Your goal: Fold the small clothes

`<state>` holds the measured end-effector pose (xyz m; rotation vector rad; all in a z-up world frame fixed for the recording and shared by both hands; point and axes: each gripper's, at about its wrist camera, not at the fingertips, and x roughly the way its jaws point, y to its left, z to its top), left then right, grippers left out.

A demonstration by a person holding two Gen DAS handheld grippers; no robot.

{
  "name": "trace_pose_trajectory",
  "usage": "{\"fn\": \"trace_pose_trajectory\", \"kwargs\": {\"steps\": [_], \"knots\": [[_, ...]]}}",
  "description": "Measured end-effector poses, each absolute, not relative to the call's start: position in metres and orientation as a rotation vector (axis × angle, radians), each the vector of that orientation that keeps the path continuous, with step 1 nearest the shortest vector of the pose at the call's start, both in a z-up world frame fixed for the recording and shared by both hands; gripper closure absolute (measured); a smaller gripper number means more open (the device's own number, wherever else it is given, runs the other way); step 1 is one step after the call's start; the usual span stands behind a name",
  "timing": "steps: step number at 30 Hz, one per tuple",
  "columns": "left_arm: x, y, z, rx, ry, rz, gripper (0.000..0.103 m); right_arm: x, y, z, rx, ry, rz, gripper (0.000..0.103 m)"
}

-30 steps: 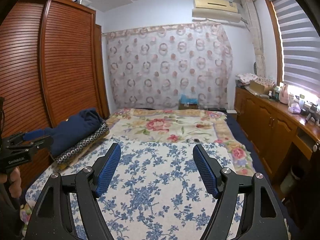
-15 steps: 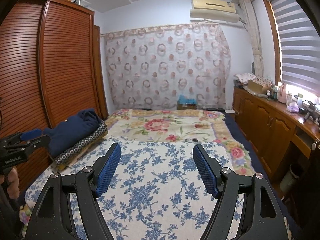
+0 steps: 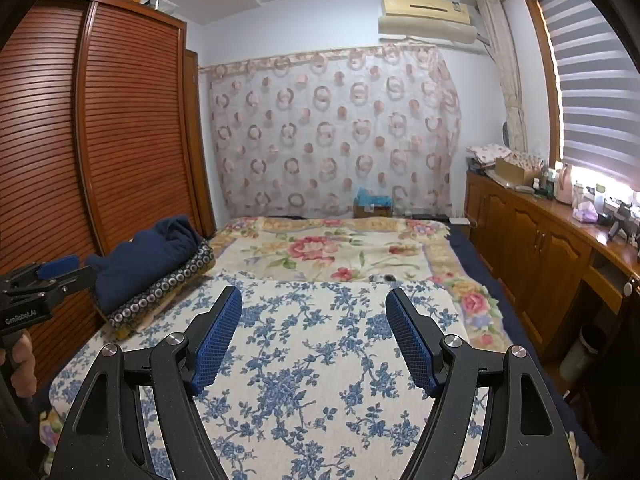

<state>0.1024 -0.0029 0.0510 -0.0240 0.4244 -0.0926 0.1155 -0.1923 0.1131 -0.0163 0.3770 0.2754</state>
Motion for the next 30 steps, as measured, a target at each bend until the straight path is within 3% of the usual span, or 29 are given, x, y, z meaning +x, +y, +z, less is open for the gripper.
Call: {"fn": "trace_pose_trajectory", "kwargs": {"steps": [30], "knots": [[0.095, -0.005, 0.061, -0.029, 0.405, -0.069, 0.037, 0.112, -0.195, 0.111, -0.016, 0.374, 0.27, 0.027]]}}
